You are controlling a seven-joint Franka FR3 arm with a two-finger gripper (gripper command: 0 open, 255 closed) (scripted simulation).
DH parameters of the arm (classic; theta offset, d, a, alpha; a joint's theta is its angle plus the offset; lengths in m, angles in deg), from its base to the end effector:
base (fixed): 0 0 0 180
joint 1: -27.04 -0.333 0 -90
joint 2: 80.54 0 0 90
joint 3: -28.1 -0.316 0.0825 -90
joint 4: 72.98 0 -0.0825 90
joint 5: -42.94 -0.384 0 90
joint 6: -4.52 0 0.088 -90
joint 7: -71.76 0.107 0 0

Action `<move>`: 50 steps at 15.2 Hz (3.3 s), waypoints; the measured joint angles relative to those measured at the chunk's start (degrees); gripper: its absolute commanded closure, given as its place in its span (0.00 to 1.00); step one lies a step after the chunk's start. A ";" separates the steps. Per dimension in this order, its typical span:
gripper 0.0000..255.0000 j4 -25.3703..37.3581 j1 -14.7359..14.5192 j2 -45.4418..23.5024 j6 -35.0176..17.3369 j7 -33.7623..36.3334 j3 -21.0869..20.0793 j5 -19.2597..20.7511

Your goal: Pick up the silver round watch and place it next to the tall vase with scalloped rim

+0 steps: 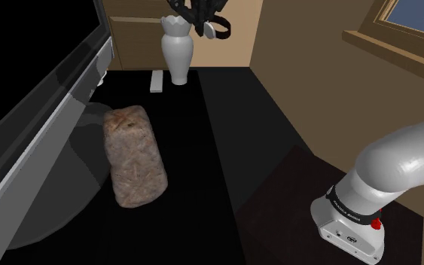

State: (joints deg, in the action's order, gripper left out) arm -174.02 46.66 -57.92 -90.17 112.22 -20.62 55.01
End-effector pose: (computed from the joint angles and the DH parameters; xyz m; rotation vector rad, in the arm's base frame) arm 0.3884 0.2868 0.6723 2.7360 -0.2936 0.5763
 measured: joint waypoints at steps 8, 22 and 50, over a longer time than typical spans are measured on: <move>1.00 2.28 4.41 -7.17 -5.23 -5.40 3.18 4.76; 1.00 18.78 8.94 -29.18 -7.35 -11.42 4.98 18.85; 1.00 1.51 11.54 -30.73 -24.99 -4.89 6.87 22.65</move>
State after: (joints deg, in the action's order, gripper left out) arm -172.50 58.20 -88.65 -115.16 107.33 -13.75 77.66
